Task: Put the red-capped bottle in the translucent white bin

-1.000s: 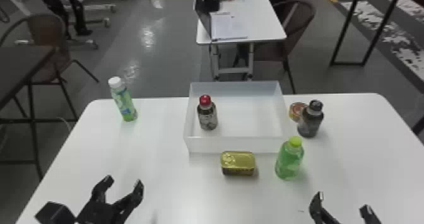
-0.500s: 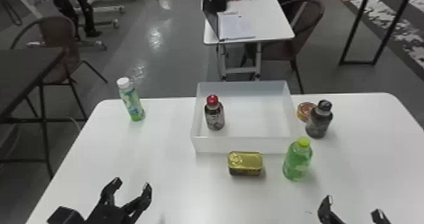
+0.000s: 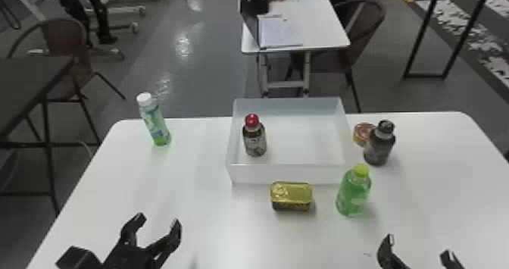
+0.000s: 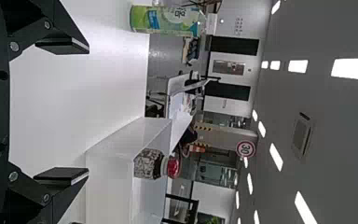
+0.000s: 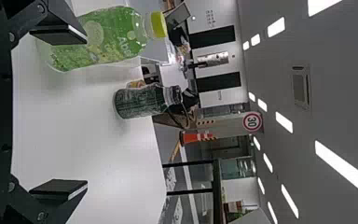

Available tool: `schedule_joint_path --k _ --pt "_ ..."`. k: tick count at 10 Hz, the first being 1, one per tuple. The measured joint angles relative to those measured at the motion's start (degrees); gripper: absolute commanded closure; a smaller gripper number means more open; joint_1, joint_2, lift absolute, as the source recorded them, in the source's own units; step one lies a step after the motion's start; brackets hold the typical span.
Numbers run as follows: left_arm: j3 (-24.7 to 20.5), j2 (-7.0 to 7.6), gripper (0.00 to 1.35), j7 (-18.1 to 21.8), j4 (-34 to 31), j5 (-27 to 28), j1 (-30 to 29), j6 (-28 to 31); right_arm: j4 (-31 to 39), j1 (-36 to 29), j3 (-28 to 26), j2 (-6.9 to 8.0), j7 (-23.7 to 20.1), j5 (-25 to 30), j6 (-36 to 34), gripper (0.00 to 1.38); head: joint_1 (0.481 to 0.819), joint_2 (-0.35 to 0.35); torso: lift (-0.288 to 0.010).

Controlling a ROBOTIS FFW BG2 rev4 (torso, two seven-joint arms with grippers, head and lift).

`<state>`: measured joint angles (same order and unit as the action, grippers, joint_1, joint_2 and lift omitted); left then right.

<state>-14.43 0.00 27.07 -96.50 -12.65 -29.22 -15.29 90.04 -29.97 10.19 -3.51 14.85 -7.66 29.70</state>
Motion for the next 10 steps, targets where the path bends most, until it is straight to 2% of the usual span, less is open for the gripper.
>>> schedule_joint_path --k 10 --pt "0.29 0.0 0.32 -0.31 -0.52 0.84 -0.13 1.99 0.47 -0.25 0.0 -0.17 0.0 -0.34 -0.96 0.25 0.695 0.101 -0.074"
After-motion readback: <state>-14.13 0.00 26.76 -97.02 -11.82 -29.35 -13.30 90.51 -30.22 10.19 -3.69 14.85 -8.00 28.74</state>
